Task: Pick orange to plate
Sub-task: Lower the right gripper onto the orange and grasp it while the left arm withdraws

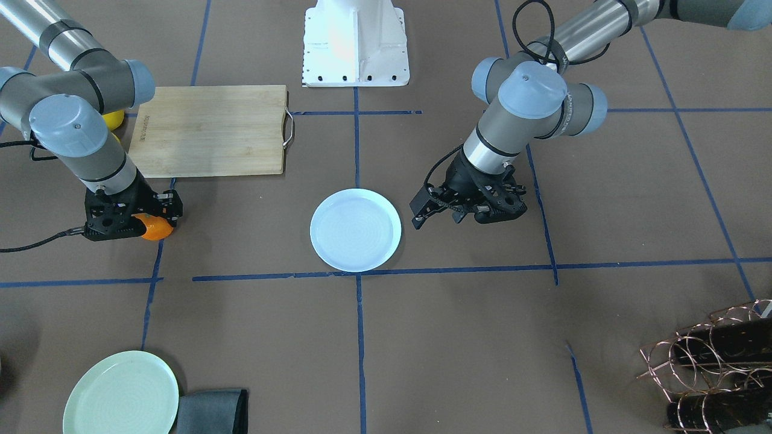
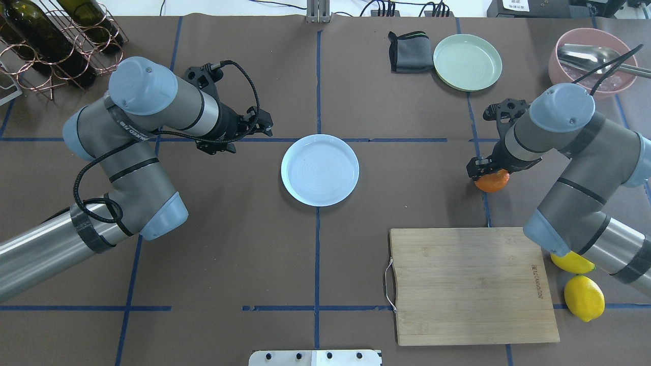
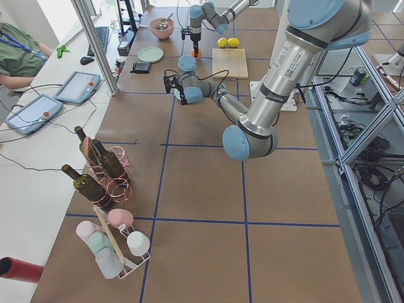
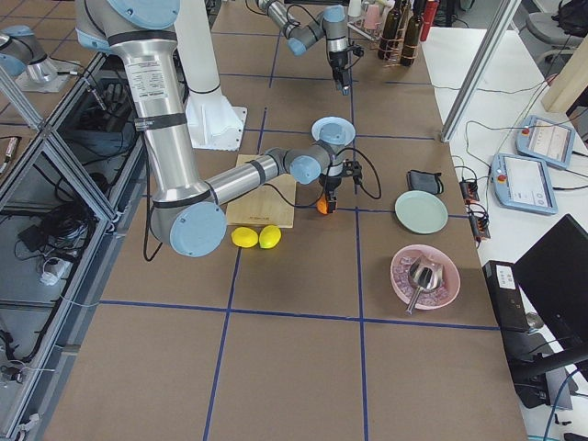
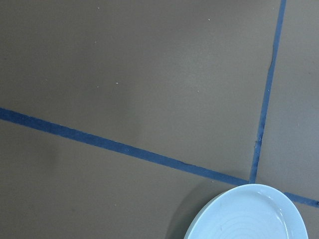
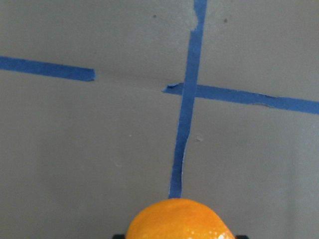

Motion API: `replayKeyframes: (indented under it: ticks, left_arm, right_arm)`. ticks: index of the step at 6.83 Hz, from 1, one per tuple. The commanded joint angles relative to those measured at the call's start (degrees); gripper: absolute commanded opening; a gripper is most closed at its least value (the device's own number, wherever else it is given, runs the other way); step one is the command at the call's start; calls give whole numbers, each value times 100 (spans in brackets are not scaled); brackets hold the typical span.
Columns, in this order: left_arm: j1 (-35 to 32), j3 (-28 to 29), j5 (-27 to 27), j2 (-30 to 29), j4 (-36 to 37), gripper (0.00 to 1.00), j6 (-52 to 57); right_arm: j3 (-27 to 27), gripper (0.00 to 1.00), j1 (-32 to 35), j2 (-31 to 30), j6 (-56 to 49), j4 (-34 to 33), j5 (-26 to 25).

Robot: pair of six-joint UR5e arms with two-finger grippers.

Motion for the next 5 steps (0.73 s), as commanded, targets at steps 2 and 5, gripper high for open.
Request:
replayKeyframes:
  ticks: [2, 5]
  left_arm:
    - [-271, -920, 52, 479, 1247, 100, 2568]
    - [-896, -1424, 44, 786, 2241, 100, 4320]
  right_arm:
    - [465, 0, 125, 265, 93, -78, 339]
    - [404, 0, -58, 1371, 898, -763, 331]
